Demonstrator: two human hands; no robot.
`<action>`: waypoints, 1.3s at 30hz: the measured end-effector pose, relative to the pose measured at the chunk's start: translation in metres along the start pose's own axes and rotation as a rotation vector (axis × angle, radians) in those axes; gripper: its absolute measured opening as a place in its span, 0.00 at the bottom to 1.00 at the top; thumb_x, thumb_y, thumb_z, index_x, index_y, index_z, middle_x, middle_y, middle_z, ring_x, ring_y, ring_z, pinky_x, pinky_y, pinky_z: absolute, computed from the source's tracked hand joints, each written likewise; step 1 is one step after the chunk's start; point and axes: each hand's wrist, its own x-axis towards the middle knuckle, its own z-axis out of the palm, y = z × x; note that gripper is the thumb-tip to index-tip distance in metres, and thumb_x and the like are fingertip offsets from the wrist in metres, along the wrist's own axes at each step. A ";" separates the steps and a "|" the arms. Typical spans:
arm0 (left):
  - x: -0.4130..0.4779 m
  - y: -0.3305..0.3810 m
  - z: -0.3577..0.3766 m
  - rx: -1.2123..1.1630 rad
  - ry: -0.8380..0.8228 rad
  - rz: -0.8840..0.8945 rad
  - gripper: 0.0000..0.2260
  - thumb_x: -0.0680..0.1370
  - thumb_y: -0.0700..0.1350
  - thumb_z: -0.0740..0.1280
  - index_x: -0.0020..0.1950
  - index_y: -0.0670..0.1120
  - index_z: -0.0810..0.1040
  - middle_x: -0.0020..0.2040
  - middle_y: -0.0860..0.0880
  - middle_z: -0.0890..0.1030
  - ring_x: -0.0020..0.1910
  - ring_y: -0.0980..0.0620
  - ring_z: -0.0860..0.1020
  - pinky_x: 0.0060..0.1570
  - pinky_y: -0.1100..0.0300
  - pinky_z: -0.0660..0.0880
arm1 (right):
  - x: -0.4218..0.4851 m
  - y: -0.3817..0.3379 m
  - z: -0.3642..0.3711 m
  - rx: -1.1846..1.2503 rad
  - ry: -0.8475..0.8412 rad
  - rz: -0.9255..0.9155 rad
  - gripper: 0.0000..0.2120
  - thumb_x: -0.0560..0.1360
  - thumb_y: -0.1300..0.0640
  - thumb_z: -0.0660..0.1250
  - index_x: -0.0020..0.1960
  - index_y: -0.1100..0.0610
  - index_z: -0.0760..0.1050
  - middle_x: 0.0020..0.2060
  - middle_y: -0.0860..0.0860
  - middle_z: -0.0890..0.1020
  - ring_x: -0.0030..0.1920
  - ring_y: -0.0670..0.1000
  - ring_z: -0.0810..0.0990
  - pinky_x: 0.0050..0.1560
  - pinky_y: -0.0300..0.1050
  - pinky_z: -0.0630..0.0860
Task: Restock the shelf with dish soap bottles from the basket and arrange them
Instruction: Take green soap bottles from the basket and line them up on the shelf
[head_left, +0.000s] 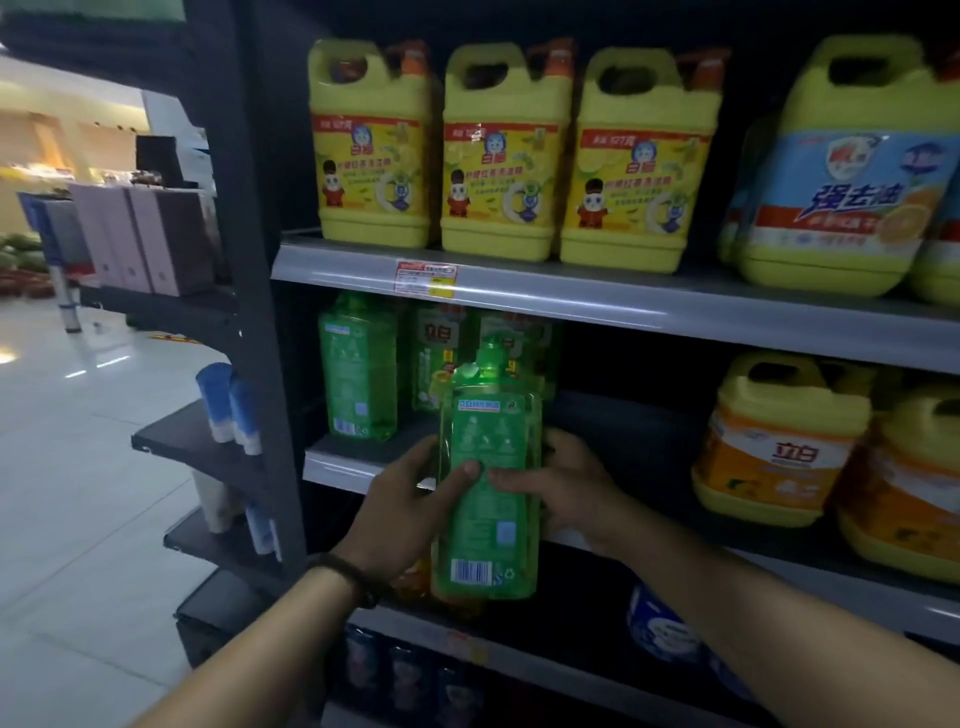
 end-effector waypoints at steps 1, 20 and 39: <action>0.004 -0.005 -0.003 0.052 0.038 0.019 0.17 0.82 0.54 0.70 0.70 0.55 0.79 0.59 0.57 0.87 0.53 0.57 0.87 0.53 0.56 0.85 | 0.010 -0.005 0.005 0.009 0.021 -0.007 0.20 0.72 0.63 0.81 0.62 0.57 0.81 0.49 0.51 0.90 0.44 0.50 0.90 0.37 0.46 0.85; 0.096 -0.085 -0.029 0.384 0.218 -0.015 0.39 0.81 0.59 0.69 0.86 0.50 0.54 0.82 0.46 0.64 0.79 0.48 0.65 0.69 0.63 0.63 | 0.182 0.006 0.055 -0.039 0.212 -0.284 0.30 0.67 0.65 0.84 0.63 0.54 0.76 0.55 0.51 0.87 0.53 0.51 0.88 0.57 0.57 0.85; 0.101 -0.077 -0.039 0.489 0.068 -0.034 0.28 0.83 0.54 0.68 0.81 0.50 0.67 0.79 0.47 0.69 0.77 0.48 0.70 0.75 0.55 0.68 | 0.191 -0.006 0.057 -0.614 0.390 -0.215 0.22 0.73 0.51 0.81 0.60 0.58 0.77 0.55 0.55 0.85 0.55 0.58 0.85 0.54 0.50 0.82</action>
